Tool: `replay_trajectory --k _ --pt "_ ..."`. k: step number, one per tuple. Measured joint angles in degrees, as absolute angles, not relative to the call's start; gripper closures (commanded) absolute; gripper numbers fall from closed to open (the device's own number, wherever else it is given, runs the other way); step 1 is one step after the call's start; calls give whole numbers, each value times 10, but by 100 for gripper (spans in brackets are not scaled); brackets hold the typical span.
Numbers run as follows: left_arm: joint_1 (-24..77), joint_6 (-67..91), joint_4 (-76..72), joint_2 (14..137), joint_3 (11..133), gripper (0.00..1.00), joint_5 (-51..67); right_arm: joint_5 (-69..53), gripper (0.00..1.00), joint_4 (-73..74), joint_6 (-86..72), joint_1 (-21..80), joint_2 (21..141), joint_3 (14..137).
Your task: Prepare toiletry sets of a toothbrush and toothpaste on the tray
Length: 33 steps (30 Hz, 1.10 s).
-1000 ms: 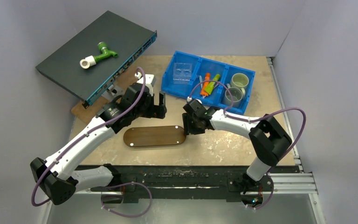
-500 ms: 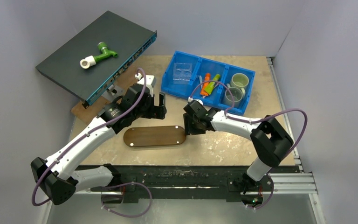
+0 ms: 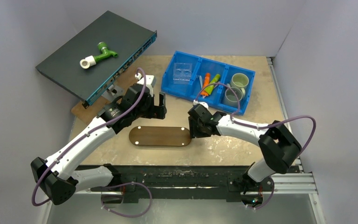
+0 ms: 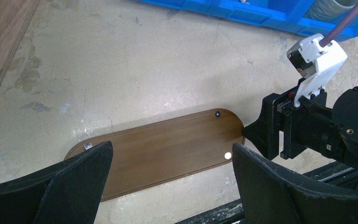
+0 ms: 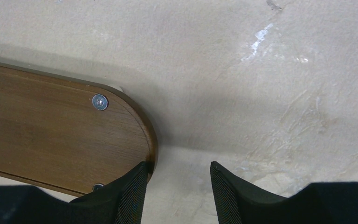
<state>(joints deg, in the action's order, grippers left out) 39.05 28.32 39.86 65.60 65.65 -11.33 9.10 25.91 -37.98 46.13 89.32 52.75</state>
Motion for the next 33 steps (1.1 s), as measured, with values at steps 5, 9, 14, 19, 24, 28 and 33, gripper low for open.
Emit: replay_trajectory --k 5,9,14,19,24,28,33 --pt "390 285 398 656 656 1 -113 106 47 269 -378 461 867 505" --pt "390 290 396 656 656 1 -112 114 47 279 -377 461 842 485" --pt "390 294 394 658 656 1 -110 124 46 294 -383 461 810 460" --pt "390 294 392 663 656 1 -108 141 46 328 -401 461 778 441" --pt "390 295 387 668 656 1 -107 160 47 354 -432 461 768 437" --pt "390 294 387 668 656 1 -106 182 47 379 -460 461 761 437" --pt "390 294 387 668 656 1 -104 203 47 438 -469 461 736 451"
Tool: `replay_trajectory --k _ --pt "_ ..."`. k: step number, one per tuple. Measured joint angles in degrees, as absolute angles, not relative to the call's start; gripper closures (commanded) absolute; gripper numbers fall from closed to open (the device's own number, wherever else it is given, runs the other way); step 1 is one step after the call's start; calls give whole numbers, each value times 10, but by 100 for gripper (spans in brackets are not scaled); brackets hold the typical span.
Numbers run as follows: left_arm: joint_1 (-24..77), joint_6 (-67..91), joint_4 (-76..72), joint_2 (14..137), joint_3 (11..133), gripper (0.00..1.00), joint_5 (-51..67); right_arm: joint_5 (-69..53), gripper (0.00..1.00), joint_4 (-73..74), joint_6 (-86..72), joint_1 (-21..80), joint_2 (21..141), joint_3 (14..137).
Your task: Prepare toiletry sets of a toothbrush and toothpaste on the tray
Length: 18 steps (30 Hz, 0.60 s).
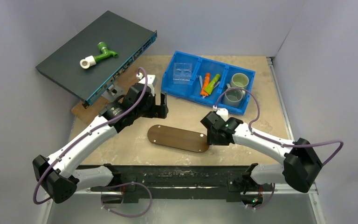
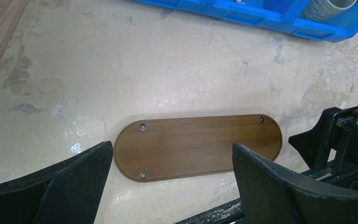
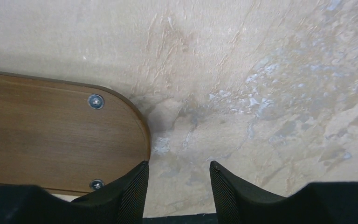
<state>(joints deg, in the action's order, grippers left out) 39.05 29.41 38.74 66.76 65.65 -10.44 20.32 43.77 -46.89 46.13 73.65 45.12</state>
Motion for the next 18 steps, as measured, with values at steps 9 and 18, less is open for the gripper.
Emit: replay_trajectory --k 9,18 --pt "390 289 400 649 658 0 -89 210 48 462 -442 461 733 598" --pt "390 258 429 613 678 0 -80 185 56 423 -408 461 838 694"
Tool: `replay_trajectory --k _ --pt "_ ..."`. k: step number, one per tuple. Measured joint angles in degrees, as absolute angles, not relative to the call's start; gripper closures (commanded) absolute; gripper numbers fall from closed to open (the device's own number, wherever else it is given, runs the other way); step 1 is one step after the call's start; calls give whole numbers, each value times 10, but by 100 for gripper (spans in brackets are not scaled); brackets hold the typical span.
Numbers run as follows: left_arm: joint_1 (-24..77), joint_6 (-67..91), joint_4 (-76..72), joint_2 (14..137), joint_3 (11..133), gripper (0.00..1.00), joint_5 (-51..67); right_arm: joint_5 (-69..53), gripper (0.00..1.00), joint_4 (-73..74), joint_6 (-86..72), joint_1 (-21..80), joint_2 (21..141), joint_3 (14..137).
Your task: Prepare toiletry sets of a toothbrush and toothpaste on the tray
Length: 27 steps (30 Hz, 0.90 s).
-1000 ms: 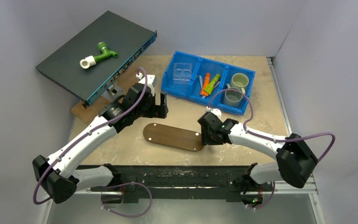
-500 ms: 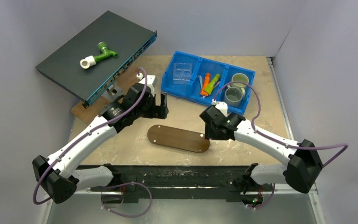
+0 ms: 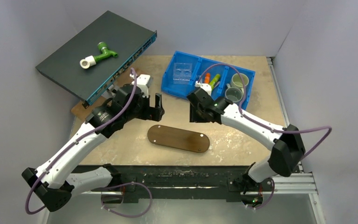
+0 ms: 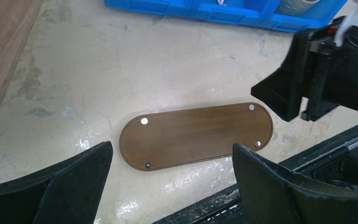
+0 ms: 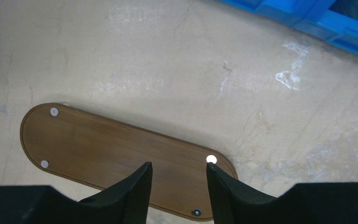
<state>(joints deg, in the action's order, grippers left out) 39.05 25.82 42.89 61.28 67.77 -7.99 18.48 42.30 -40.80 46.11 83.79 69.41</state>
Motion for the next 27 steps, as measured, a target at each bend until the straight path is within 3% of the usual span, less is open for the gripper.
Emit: replay_trajectory --k 15,27 --pt "390 178 472 534 693 0 -79 109 60 348 -396 461 1055 838" --pt "390 109 413 438 591 0 -59 77 60 324 -396 466 1173 886"
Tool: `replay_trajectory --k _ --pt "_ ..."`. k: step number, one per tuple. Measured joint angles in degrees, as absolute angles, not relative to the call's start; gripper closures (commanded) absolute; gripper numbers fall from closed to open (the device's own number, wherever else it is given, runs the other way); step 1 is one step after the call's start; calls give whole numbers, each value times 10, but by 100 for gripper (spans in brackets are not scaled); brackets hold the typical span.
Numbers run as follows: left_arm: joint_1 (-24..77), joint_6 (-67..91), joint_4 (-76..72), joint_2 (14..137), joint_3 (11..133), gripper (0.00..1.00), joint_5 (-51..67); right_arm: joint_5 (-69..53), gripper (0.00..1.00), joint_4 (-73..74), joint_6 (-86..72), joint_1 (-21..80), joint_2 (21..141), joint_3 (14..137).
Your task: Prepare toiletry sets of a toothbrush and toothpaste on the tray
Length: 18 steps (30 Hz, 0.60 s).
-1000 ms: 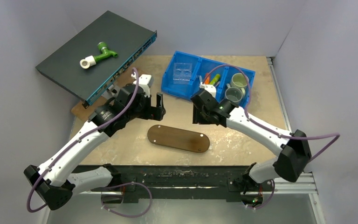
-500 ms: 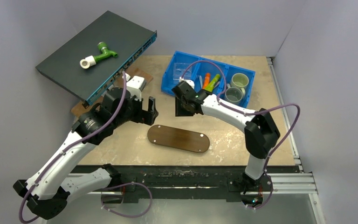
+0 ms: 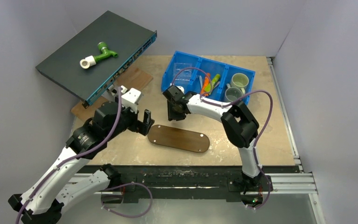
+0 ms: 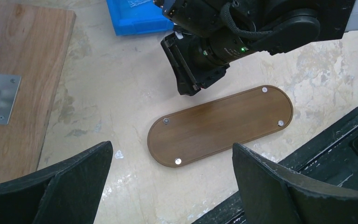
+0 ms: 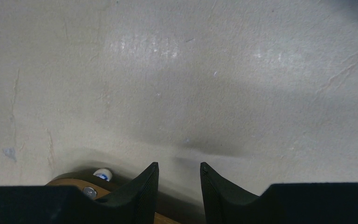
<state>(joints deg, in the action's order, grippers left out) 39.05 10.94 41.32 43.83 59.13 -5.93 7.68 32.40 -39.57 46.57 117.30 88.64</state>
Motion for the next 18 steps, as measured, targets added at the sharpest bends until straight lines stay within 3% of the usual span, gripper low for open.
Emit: replay_trajectory --k 18 --pt "390 92 384 434 564 0 -64 65 60 332 -349 528 1197 893"
